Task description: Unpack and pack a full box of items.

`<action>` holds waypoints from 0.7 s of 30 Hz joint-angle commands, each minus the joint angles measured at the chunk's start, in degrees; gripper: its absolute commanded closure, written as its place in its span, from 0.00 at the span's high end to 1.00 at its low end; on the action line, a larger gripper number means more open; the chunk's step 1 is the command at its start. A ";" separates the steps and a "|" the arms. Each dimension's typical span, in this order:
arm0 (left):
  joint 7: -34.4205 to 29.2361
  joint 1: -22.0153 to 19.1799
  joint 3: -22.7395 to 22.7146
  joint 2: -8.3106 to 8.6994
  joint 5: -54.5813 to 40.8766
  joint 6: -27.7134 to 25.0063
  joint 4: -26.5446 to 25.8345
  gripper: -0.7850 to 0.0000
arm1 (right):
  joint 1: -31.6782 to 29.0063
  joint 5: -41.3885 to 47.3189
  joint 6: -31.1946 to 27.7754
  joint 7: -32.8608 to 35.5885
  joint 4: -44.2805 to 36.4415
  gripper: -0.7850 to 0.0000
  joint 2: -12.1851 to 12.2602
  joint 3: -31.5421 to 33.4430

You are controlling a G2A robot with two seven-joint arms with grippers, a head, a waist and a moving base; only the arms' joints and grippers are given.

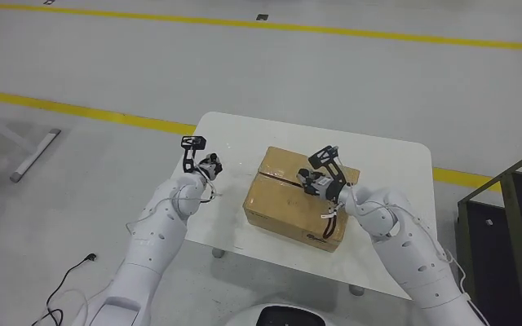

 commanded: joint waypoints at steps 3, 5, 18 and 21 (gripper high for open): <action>-0.29 1.47 -0.79 0.14 -0.26 3.59 -2.45 0.00 | -0.50 0.05 0.64 0.81 0.12 0.00 0.03 -0.14; -0.30 2.17 -0.96 0.29 0.63 4.78 -3.35 0.00 | -0.74 0.03 0.86 1.10 0.16 0.00 0.04 -0.23; -3.08 3.38 -2.22 1.15 4.65 7.86 -4.65 1.00 | -1.40 -0.34 2.20 2.83 -0.31 0.00 0.24 0.11; -4.41 3.29 -2.48 1.28 5.22 8.65 -4.44 1.00 | -1.47 -0.37 2.39 2.90 -0.58 0.00 0.36 0.69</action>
